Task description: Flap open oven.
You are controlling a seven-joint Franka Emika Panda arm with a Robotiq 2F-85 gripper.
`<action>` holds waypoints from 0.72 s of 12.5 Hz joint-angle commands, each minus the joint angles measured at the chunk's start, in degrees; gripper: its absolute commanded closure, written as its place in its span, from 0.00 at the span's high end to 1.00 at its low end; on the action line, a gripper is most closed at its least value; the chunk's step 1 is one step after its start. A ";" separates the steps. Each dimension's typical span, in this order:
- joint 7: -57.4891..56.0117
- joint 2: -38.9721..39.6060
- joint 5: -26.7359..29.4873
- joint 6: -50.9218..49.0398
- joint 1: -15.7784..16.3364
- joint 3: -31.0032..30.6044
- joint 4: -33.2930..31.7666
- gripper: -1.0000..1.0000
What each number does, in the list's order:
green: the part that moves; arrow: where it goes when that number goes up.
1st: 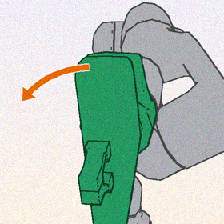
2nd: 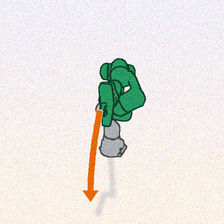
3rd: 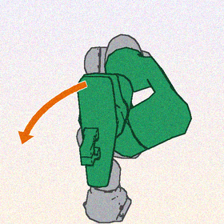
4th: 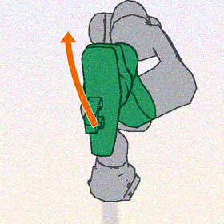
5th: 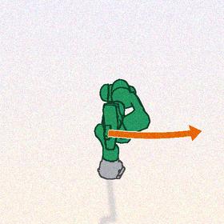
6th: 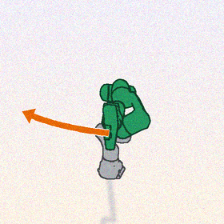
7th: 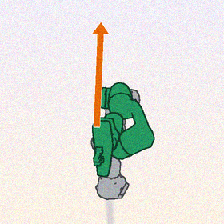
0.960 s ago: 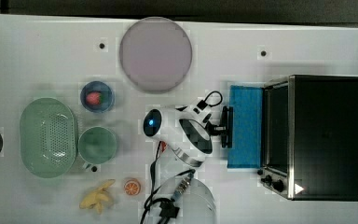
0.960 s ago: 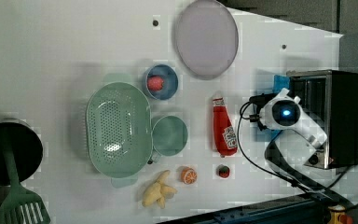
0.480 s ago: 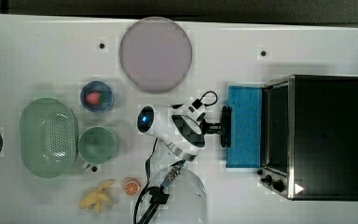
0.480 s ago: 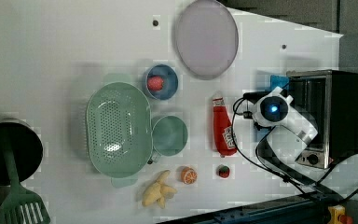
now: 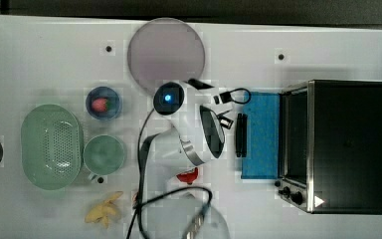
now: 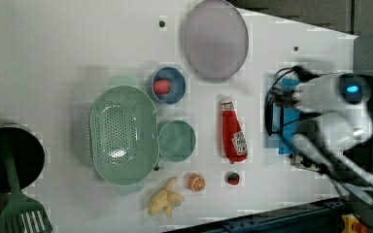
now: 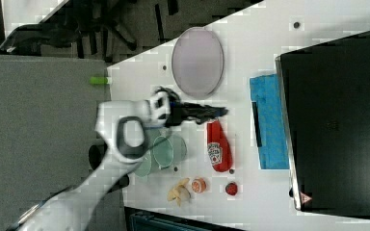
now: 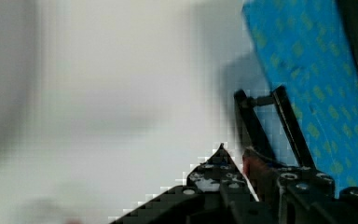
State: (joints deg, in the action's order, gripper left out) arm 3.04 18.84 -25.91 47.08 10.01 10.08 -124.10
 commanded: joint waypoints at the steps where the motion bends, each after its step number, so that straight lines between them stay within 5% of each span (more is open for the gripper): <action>1: 3.05 -11.48 10.83 -4.72 1.17 0.15 5.11 0.18; 4: 3.06 -19.88 22.01 -18.88 0.55 1.95 9.40 0.18; 9: 3.05 -25.55 23.38 -42.79 0.50 3.79 20.51 0.18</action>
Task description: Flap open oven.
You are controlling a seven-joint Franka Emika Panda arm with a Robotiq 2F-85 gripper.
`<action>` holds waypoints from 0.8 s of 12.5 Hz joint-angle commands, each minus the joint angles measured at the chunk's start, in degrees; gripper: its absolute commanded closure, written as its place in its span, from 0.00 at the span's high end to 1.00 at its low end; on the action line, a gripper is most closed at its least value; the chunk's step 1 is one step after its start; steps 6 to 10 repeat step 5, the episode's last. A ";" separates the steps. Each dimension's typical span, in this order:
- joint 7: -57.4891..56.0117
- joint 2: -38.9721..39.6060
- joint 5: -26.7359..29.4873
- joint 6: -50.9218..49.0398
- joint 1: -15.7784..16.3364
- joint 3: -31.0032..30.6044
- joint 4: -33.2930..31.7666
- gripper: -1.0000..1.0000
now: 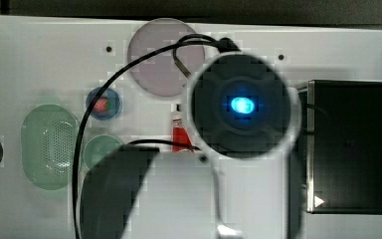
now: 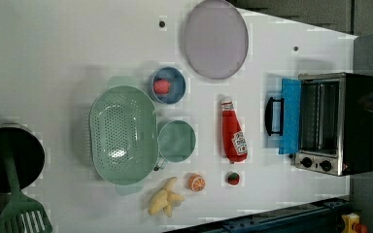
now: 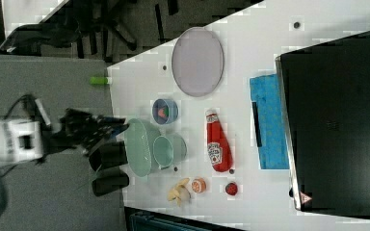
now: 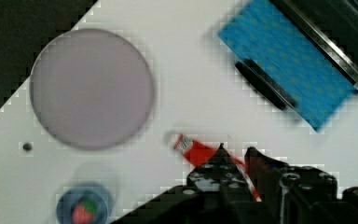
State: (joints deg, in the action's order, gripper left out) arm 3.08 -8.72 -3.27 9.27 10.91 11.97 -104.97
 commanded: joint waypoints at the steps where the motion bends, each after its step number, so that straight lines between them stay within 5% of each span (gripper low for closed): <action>1: 3.00 1.85 0.81 -6.26 -0.40 1.92 2.49 0.18; 10: 2.26 1.98 0.80 -6.08 -0.23 1.18 3.26 0.18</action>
